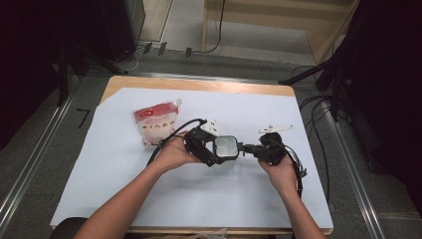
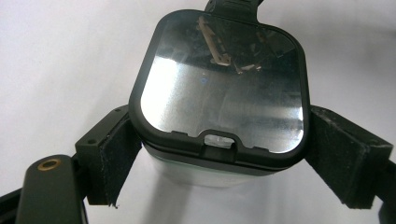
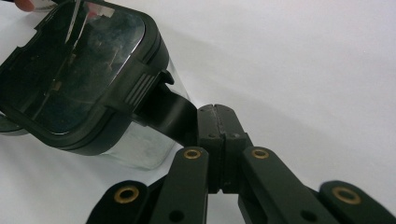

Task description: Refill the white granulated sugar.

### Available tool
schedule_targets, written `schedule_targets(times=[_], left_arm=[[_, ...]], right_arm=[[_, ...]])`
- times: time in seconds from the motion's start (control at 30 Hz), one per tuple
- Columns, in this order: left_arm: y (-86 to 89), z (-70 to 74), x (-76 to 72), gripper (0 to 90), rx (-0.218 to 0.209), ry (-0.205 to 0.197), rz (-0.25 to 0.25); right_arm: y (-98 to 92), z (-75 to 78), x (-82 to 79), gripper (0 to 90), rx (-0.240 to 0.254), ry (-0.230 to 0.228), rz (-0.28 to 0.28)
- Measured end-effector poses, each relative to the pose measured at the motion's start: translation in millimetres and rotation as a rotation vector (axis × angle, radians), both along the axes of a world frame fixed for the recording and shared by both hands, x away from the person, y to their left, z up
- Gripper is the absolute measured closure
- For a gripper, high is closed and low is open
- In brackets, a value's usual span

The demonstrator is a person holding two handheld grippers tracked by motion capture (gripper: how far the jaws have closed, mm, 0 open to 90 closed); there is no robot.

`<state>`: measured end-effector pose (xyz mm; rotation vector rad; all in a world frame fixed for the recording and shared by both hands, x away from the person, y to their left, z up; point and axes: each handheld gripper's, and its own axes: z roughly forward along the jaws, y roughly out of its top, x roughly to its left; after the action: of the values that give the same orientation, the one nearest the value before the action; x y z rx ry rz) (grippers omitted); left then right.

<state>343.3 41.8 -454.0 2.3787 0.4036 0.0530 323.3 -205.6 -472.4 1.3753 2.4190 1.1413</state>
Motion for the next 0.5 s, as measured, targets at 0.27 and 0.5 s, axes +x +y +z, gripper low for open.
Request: schedule_targets(times=[0.27, 0.5], left_arm=[[1.1, 6.6, -2.1, 16.0, -0.019, -0.025, -0.002], [0.2, 12.2, -2.6, 16.0, -0.018, -0.04, -0.007]], right_arm=[[1.3, 0.1, -0.4, 90.0, -0.004, -0.003, 0.01], [1.7, 0.2, -0.8, 90.0, -0.004, 0.002, 0.011]])
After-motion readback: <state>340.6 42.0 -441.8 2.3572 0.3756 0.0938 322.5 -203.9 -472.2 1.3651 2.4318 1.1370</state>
